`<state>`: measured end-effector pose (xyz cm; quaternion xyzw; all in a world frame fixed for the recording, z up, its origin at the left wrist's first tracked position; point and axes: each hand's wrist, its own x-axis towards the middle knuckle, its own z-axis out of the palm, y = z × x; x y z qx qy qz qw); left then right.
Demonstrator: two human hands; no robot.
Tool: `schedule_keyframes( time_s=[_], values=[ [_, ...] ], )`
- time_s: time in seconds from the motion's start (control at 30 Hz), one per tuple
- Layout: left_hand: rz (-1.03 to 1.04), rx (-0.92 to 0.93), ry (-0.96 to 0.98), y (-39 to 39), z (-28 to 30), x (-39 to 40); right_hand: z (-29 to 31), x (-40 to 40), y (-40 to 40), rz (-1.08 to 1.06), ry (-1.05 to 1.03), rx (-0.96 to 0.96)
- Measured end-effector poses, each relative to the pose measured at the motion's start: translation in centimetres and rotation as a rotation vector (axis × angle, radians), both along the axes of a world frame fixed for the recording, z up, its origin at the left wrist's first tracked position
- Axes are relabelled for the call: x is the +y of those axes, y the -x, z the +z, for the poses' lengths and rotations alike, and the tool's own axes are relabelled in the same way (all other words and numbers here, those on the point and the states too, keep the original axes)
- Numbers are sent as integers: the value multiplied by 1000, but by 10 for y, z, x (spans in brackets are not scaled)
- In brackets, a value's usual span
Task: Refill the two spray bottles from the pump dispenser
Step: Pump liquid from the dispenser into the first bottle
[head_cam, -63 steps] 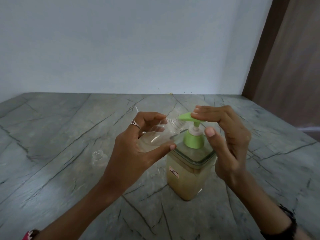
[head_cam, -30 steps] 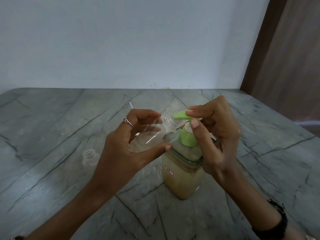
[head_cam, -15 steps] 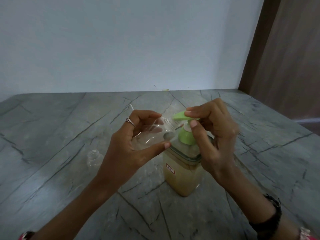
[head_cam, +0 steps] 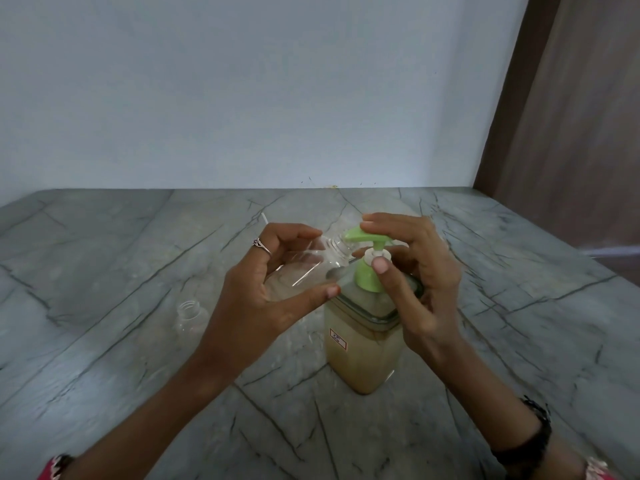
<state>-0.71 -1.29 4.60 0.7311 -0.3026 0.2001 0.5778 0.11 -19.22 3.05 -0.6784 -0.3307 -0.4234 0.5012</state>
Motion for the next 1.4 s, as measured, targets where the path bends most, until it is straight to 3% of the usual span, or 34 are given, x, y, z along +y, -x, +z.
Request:
schedule_keyframes(
  time_s=[0.57, 1.03, 1.23, 1.4],
  values=[
    [-9, 9, -43, -2, 0, 2, 12, 5, -4, -118, -45, -15],
    [2, 16, -2, 0, 0, 0, 1, -1, 3, 100, 52, 221],
    [17, 17, -15, 0, -1, -1, 10, 5, 7, 183, -129, 284],
    [22, -5, -52, 1, -2, 0, 21, 8, 5, 148, -123, 310]
  ],
)
